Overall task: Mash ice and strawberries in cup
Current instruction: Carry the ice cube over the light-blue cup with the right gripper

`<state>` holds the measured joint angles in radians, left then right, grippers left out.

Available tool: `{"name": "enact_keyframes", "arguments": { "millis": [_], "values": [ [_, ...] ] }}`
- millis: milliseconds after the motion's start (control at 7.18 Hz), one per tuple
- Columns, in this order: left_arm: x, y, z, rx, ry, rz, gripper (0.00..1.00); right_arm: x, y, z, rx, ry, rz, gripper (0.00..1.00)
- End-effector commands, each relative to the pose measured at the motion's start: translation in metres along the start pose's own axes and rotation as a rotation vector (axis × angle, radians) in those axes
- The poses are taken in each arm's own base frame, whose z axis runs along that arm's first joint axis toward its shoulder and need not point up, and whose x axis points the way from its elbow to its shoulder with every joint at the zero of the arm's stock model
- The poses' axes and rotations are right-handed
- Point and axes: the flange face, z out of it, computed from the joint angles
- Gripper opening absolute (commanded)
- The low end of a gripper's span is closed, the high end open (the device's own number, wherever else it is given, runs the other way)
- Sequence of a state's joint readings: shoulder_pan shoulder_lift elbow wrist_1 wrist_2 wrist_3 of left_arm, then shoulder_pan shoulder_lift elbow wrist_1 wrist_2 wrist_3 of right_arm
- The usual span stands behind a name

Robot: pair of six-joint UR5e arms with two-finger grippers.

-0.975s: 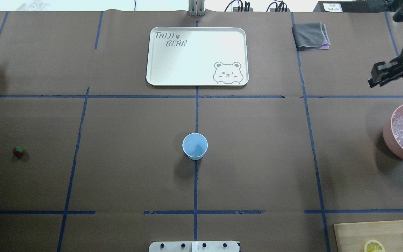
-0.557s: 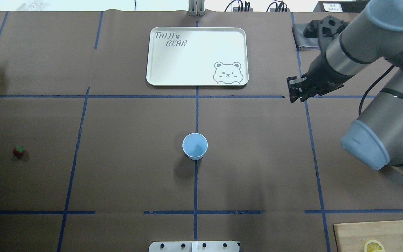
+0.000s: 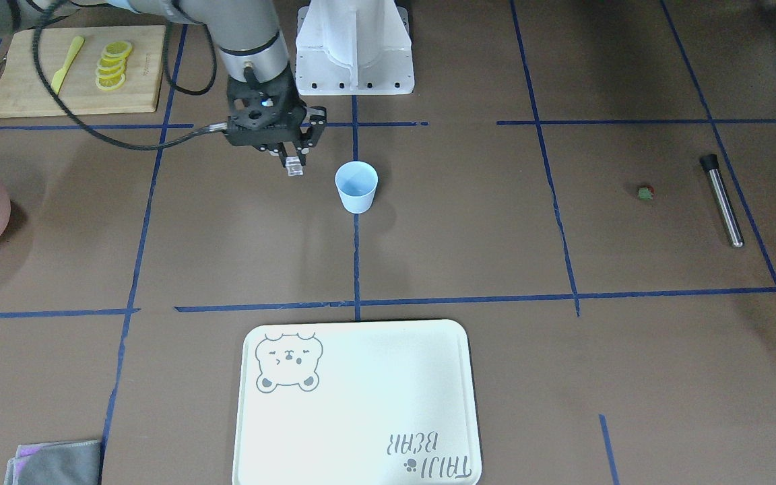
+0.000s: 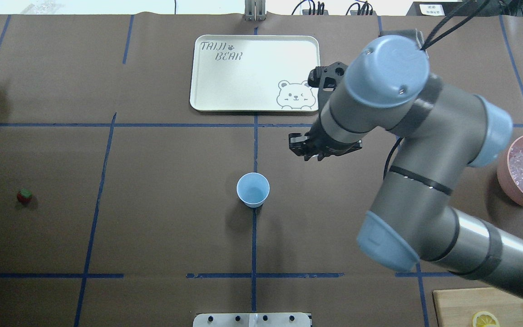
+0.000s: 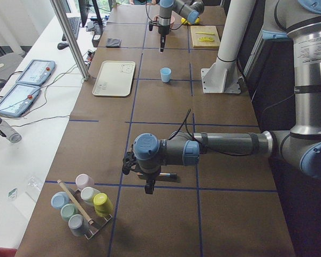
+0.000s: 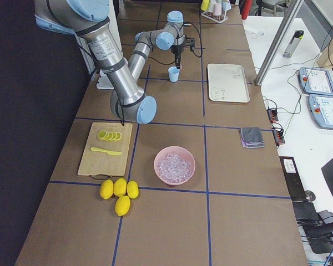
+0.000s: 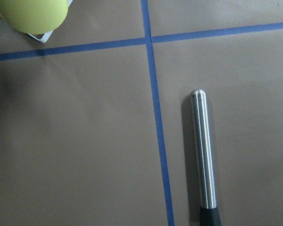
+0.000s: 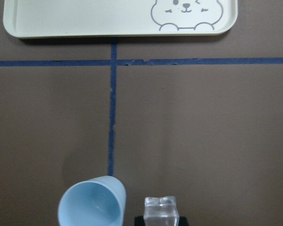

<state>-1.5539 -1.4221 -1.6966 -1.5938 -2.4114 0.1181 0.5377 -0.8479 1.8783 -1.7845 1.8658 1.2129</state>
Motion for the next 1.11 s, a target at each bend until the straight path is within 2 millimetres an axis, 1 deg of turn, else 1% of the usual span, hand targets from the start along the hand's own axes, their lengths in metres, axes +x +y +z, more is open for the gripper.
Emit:
{"name": "enact_keyframes", "arguments": {
  "millis": [0, 139, 279, 418, 557, 697, 836, 975],
  "values": [
    [0.0, 0.0, 0.0, 0.0, 0.0, -0.002, 1.0, -0.061, 0.015, 0.036, -0.003, 0.045, 0.019, 0.03],
    [0.0, 0.0, 0.0, 0.0, 0.0, 0.0, 1.0, -0.066, 0.021, 0.054, -0.002, 0.074, 0.013, 0.04],
    [0.0, 0.0, 0.001, -0.001, 0.0, -0.001, 1.0, -0.066, 0.026, 0.067, -0.007, 0.095, 0.009, 0.04],
    [0.0, 0.0, 0.0, 0.0, 0.0, -0.002, 1.0, -0.069, 0.034, 0.07, -0.015, 0.095, -0.001, 0.05],
    [0.0, 0.001, 0.001, -0.002, 0.0, 0.0, 1.0, -0.071, 0.039, 0.073, -0.021, 0.097, -0.004, 0.13],
    [0.0, 0.001, 0.001, -0.002, 0.0, 0.0, 1.0, -0.07, 0.042, 0.076, -0.024, 0.101, -0.007, 0.54],
    [0.0, 0.001, 0.001, -0.002, 0.002, 0.0, 1.0, -0.07, 0.042, 0.078, -0.019, 0.107, -0.007, 0.99],
    [0.0, 0.001, 0.001, -0.001, 0.002, 0.001, 1.0, -0.069, 0.042, 0.082, -0.02, 0.113, -0.007, 0.99]
  ]
}}
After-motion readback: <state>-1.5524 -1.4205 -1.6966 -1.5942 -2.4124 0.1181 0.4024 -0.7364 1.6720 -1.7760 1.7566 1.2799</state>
